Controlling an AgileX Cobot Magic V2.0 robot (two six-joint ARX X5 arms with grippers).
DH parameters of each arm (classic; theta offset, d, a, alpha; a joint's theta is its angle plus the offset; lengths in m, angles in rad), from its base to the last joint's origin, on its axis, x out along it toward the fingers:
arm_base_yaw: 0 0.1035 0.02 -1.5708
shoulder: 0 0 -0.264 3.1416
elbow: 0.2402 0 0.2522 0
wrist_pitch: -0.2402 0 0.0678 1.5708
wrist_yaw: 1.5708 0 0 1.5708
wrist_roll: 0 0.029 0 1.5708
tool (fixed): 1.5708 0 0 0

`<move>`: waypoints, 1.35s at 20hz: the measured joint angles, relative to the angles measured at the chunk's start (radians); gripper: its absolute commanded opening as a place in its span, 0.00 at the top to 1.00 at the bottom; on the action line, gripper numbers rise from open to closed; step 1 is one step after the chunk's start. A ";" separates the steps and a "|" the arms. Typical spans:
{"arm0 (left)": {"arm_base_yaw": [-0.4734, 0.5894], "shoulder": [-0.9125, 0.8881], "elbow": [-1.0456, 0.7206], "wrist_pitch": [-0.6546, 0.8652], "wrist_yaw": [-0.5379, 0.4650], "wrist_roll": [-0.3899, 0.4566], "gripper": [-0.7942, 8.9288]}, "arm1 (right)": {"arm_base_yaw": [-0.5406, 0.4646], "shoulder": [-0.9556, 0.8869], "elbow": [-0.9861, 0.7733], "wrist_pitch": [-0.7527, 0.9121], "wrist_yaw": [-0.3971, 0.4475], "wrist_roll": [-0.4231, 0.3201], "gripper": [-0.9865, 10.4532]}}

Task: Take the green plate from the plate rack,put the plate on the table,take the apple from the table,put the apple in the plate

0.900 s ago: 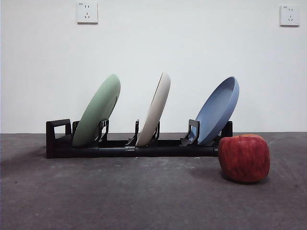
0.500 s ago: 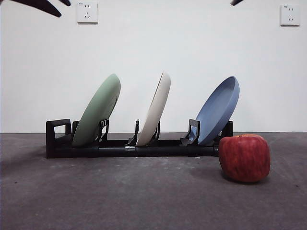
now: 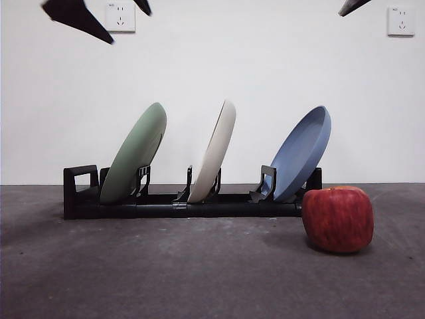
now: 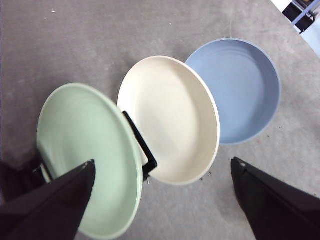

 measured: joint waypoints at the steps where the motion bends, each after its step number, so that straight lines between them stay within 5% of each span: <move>1: -0.008 0.051 0.047 -0.012 -0.011 -0.002 0.45 | 0.000 0.000 0.000 0.000 0.001 0.000 0.37; 9: -0.067 0.271 0.124 -0.048 -0.189 -0.003 0.47 | 0.000 0.000 0.000 -0.023 0.046 -0.002 0.37; 22: -0.089 0.329 0.124 -0.027 -0.227 -0.003 0.48 | 0.000 0.000 0.000 -0.024 0.068 -0.003 0.37; 27: -0.089 0.329 0.124 -0.041 -0.227 -0.003 0.75 | 0.000 0.000 0.000 -0.023 0.075 -0.003 0.39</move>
